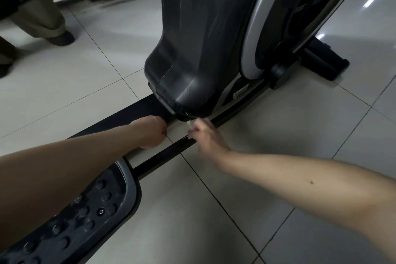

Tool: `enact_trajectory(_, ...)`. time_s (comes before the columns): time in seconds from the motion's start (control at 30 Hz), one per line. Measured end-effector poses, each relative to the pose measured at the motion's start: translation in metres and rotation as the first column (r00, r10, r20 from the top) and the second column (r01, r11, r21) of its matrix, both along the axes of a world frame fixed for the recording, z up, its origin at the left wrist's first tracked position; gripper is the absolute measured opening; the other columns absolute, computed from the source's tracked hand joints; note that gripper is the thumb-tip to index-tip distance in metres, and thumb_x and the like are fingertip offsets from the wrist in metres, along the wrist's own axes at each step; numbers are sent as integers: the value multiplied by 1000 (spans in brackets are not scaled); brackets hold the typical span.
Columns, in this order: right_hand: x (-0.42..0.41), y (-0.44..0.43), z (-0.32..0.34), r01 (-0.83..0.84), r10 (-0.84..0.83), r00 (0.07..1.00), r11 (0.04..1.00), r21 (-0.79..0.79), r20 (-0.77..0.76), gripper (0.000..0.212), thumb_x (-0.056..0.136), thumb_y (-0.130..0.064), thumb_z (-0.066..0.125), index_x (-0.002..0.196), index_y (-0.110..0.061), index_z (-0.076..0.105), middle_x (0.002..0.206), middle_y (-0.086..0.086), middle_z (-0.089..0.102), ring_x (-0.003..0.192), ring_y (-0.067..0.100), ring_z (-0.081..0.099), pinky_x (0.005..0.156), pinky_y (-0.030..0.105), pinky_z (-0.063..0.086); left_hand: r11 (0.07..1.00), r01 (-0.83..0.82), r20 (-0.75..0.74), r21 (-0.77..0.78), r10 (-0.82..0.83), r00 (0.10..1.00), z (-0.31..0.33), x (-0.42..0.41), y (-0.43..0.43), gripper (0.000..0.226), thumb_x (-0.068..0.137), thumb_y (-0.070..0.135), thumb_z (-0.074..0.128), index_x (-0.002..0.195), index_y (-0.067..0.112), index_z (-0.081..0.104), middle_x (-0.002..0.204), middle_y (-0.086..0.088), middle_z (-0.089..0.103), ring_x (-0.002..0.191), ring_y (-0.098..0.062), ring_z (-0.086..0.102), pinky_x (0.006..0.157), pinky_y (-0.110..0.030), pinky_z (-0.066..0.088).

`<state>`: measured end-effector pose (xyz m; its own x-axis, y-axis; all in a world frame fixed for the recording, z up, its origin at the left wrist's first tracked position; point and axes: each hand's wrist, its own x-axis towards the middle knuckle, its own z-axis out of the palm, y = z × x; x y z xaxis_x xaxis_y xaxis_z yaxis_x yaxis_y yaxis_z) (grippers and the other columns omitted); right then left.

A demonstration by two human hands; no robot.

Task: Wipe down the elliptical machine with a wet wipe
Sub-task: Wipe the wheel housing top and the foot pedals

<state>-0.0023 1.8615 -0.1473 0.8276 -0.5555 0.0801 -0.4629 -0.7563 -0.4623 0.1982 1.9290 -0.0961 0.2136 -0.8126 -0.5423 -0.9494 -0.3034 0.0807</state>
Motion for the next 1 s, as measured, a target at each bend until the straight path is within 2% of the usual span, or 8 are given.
enact_trajectory(0.13,-7,-7,-8,-87,87,996,994,-63,-8,21,98,-4,55,112,-9,71,111,5,51,110,24,48,89,39,46,1000,11,-2,7,-11,1000,2,0,-2,31,101,26,44,117,14,67,118,-5,65,106,-25,62,84,-32,51)
enact_trajectory(0.2,-21,-29,-10,69,-69,998,997,-17,7,14,96,-10,59,103,-10,71,103,2,53,95,18,50,78,37,39,1000,11,-14,10,-11,1000,2,1,0,31,101,26,43,118,14,66,119,-6,64,107,-26,62,87,-33,52)
enact_trajectory(0.27,-32,-46,-5,213,-214,976,977,30,42,19,91,1,62,102,-4,77,96,6,57,88,17,50,75,26,35,1000,12,-18,12,-12,1000,2,2,2,30,101,27,42,116,15,65,116,-6,64,102,-26,61,86,-34,53)
enact_trajectory(0.4,-37,-63,12,349,-406,909,865,360,95,22,91,7,62,99,-5,79,96,3,68,80,0,61,71,3,41,1000,16,-47,-1,-16,999,2,4,1,29,103,26,40,114,13,64,109,-5,61,93,-22,55,83,-31,48)
enact_trajectory(0.53,-30,-70,7,451,-567,824,670,589,14,21,91,5,64,96,-12,74,87,1,71,80,11,65,67,15,51,1000,-1,-69,-10,0,998,4,2,-4,29,103,23,39,111,10,63,113,-8,59,94,-21,51,85,-31,46)
enact_trajectory(0.7,-27,-80,1,550,-606,795,735,397,22,21,87,5,59,86,-15,67,77,-6,65,74,13,59,67,25,45,1000,0,-103,-31,-4,995,4,-7,-13,20,103,22,39,97,15,56,114,-10,62,95,-23,56,91,-36,51)
enact_trajectory(0.83,-24,-70,-5,512,-527,845,846,150,92,17,80,6,54,85,-10,58,96,1,58,82,21,53,63,32,35,999,-37,-135,0,37,990,7,-18,-14,36,107,17,34,123,1,63,128,-13,58,113,-26,57,98,-30,48)
enact_trajectory(1.0,-22,-72,-17,487,-500,857,865,118,125,25,79,16,52,80,-2,71,104,13,60,96,32,57,76,26,39,998,-15,-112,-62,8,994,10,-21,-16,31,104,21,48,127,9,65,130,-11,62,120,-28,59,99,-35,47)
